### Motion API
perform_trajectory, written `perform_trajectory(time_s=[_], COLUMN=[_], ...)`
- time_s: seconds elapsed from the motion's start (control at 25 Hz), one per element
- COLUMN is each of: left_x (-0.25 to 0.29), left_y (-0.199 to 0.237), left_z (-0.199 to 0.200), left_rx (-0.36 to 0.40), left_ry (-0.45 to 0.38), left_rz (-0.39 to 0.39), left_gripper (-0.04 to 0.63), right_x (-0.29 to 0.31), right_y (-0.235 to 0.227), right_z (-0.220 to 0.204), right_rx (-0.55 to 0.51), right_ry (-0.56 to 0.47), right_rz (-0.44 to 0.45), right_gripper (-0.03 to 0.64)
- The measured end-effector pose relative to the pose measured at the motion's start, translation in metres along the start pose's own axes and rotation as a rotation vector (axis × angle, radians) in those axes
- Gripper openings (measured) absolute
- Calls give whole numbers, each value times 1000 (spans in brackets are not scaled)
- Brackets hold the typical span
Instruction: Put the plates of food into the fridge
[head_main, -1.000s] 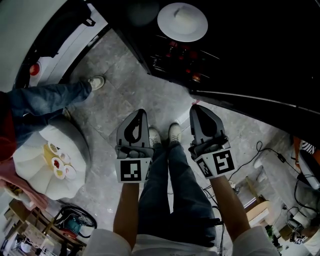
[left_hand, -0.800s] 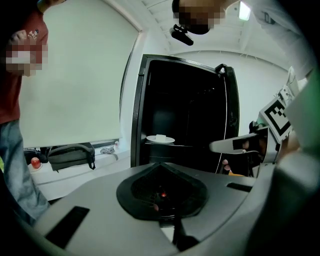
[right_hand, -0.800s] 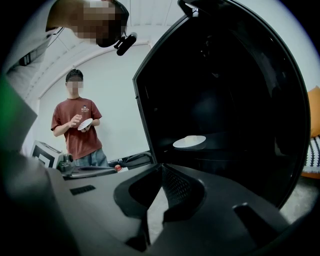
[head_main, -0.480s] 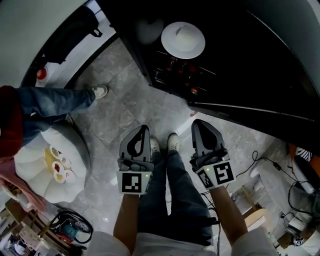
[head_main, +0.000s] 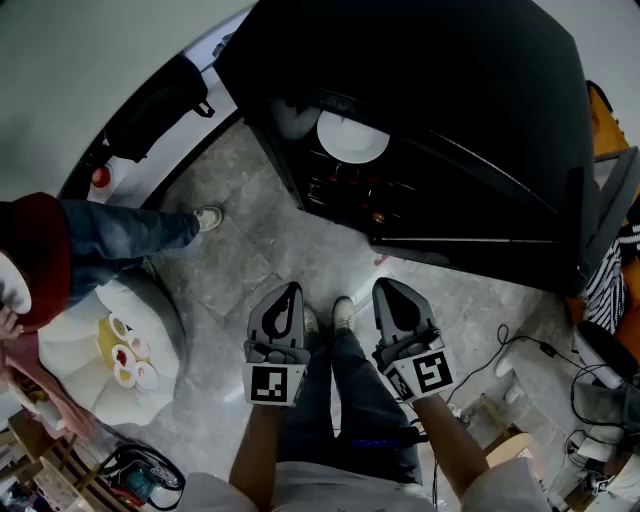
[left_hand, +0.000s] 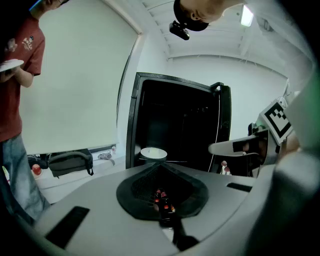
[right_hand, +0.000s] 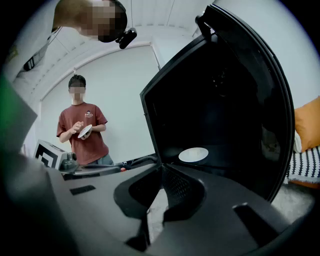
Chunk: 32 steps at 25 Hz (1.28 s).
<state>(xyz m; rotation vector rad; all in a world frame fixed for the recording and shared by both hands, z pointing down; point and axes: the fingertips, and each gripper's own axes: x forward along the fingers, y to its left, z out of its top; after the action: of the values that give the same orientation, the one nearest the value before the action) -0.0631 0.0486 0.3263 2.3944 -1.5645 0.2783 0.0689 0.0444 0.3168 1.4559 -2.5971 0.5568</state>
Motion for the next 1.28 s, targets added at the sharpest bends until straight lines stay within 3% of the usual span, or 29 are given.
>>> perform_trajectory(time_s=[0.76, 1.08, 1.28], left_x=[-36, -38, -46], left_y=[-31, -42, -40], left_z=[77, 115, 127], left_rx=[56, 91, 87], left_ry=[-47, -84, -104], left_rz=[-28, -51, -34], left_gripper=[0, 0, 0], right_x=[-45, -44, -45], right_y=[31, 28, 16], right_z=[57, 92, 109], right_rx=[9, -72, -36], right_ry=[-16, -49, -67], right_rz=[43, 14, -9], right_gripper=[11, 11, 11])
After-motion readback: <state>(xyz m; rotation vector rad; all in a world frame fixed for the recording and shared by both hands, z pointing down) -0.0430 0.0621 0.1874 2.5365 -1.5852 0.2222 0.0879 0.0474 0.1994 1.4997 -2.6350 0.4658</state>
